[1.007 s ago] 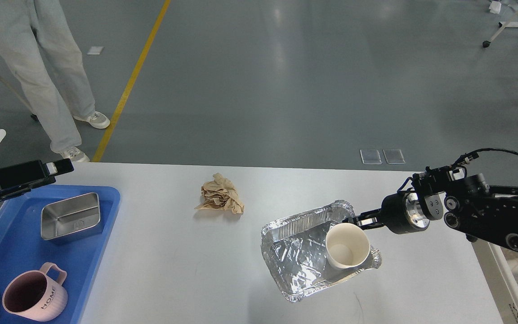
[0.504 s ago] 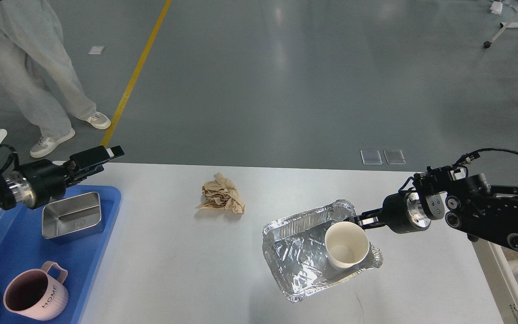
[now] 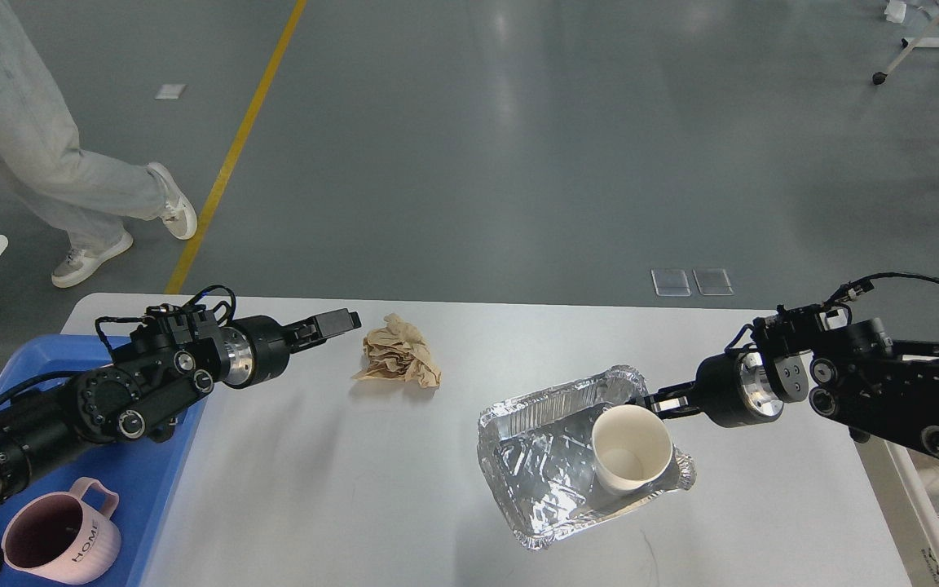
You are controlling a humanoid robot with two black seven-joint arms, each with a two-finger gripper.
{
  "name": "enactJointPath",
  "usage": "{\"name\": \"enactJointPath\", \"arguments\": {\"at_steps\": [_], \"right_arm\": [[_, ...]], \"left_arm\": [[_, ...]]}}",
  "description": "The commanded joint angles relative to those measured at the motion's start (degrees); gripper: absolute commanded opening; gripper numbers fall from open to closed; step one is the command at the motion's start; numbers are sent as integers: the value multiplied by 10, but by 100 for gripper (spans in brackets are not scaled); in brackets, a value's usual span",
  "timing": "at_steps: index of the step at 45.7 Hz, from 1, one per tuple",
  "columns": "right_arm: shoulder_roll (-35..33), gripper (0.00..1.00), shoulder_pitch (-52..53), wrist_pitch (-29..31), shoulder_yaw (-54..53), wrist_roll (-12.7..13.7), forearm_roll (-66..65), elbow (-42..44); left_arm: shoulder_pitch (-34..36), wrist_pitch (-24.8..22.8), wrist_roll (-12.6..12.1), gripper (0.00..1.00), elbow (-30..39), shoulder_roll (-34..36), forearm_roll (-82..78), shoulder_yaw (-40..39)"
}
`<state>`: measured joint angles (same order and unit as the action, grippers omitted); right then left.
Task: Tidy desktop
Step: 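Reach the left gripper to the crumpled brown paper bag and grasp it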
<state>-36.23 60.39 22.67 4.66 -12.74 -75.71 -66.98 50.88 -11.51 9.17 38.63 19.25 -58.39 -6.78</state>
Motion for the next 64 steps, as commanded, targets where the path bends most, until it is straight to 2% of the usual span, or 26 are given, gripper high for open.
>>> {"name": "enactJointPath", "arguments": {"at_steps": [1,13,22,26,31,39,44,55,59,64], "right_arm": [[-4,0,-1,-1,-1,0,0,0],[-16,0,-2,-1,-1,0,0,-1],[-23,0,-2,-1,-2,0,0,-2],[-24,0,-2,-1,-2,0,0,-2],[-28,0,-2,-1,-2,0,0,-3],[-29,0,-2,-1,-2,-1,0,-2],[-32,0,-2,-1,-8,0,1,-3],[-36,0,-1,-1,-9,-1,3,-3],[-36,0,-2,-1,-9,-1,3,-3],[-37,0,-1,-1,-9,0,4,-3]], "left_arm": [[4,2,-3,96,-62,-57,2,11],[-1,46,-8,95,-137,-138,2,15],[-1,68,-13,88,-191,-191,3,54],[-1,69,-18,80,-209,-207,5,71],[-1,69,-22,65,-212,-207,5,84],[-1,69,-47,41,-212,-207,6,92],[-2,65,-48,26,-212,-207,5,92],[-3,61,-44,12,-212,-209,6,92],[-3,55,-38,4,-209,-208,4,92],[0,23,-18,2,-202,-209,6,92]]}}
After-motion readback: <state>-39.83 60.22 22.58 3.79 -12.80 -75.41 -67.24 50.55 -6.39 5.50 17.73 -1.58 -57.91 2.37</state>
